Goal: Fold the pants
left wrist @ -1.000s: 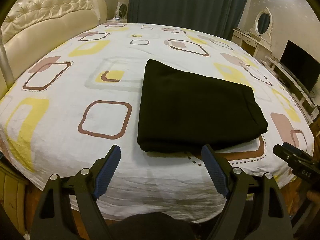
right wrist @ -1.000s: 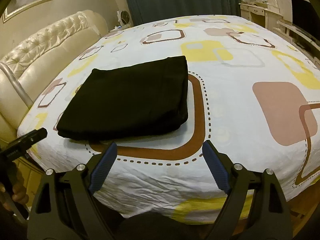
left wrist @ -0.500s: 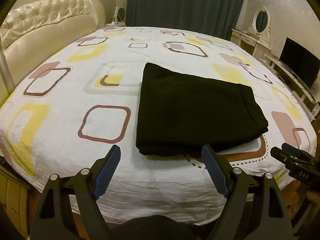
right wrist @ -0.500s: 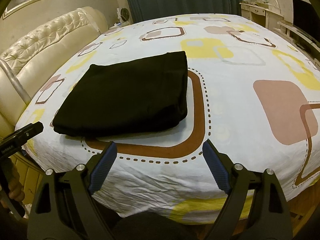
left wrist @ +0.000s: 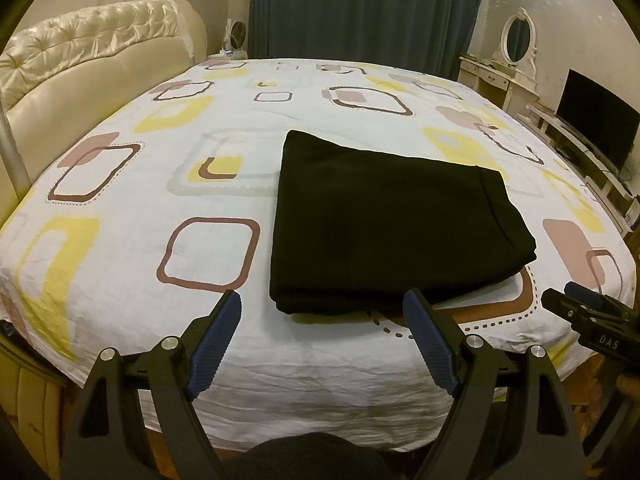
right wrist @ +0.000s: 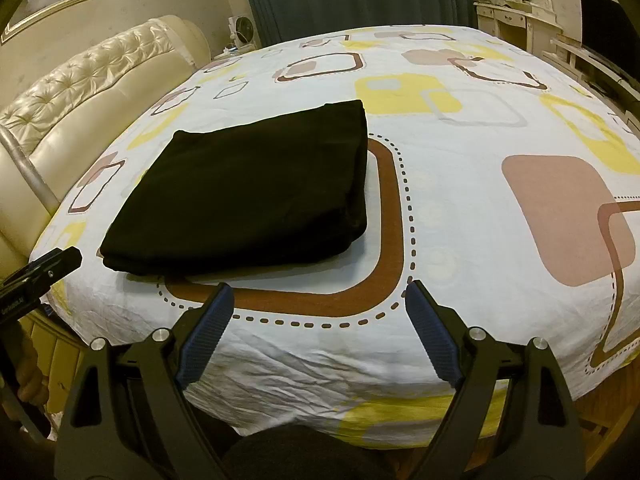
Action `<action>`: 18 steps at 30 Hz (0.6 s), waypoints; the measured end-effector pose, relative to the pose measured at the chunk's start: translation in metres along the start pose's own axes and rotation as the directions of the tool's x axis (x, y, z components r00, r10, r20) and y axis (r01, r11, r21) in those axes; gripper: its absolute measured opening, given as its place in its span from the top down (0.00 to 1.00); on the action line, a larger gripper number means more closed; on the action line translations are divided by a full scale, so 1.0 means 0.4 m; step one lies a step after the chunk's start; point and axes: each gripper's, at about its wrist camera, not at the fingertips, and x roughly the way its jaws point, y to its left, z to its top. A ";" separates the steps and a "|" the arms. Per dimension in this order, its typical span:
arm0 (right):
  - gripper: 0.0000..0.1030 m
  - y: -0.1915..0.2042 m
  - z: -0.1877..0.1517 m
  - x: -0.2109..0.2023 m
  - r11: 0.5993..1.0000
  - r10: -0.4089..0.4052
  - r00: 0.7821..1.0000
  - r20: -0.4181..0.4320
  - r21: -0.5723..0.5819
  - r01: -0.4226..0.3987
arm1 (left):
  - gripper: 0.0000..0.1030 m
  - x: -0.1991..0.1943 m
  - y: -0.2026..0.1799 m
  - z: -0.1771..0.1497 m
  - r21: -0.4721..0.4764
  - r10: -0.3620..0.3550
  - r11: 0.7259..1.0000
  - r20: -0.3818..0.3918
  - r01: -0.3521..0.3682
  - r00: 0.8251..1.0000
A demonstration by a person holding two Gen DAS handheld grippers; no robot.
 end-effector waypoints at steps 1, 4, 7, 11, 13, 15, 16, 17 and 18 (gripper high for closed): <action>0.15 0.000 0.000 0.000 1.000 0.000 1.000 -0.001 0.000 0.000 | 0.20 0.000 0.000 0.000 0.000 -0.001 1.000 0.001 0.001 1.000; 0.15 -0.001 0.000 0.001 1.000 0.001 1.000 0.000 0.001 -0.001 | 0.20 0.000 -0.001 0.001 -0.002 -0.008 1.000 0.000 0.008 1.000; 0.15 0.000 0.000 0.001 1.000 0.000 1.000 -0.003 0.000 0.000 | 0.20 -0.001 -0.001 0.001 0.001 -0.007 1.000 0.001 0.007 1.000; 0.15 0.002 -0.002 0.001 1.000 0.000 1.000 -0.009 -0.001 0.000 | 0.20 -0.003 -0.003 0.004 0.003 -0.004 1.000 0.000 0.004 1.000; 0.15 0.003 -0.002 0.001 1.000 0.001 1.000 -0.008 0.000 -0.001 | 0.20 -0.004 -0.004 0.006 0.005 0.001 1.000 -0.001 -0.001 1.000; 0.15 0.003 -0.003 0.001 1.000 0.000 1.000 -0.009 -0.002 0.000 | 0.20 -0.002 -0.005 0.006 0.006 0.003 1.000 -0.001 -0.003 1.000; 0.15 0.004 -0.003 0.001 1.000 0.000 1.000 -0.008 -0.001 0.000 | 0.20 -0.002 -0.005 0.007 0.009 0.009 1.000 -0.001 -0.009 1.000; 0.15 0.004 -0.003 0.001 1.000 0.000 1.000 -0.009 -0.001 0.000 | 0.20 -0.003 -0.006 0.006 0.011 0.011 1.000 0.001 -0.011 1.000; 0.15 0.004 -0.003 0.001 1.000 0.000 1.000 -0.009 0.000 0.000 | 0.20 -0.003 -0.007 0.006 0.013 0.014 1.000 0.001 -0.014 1.000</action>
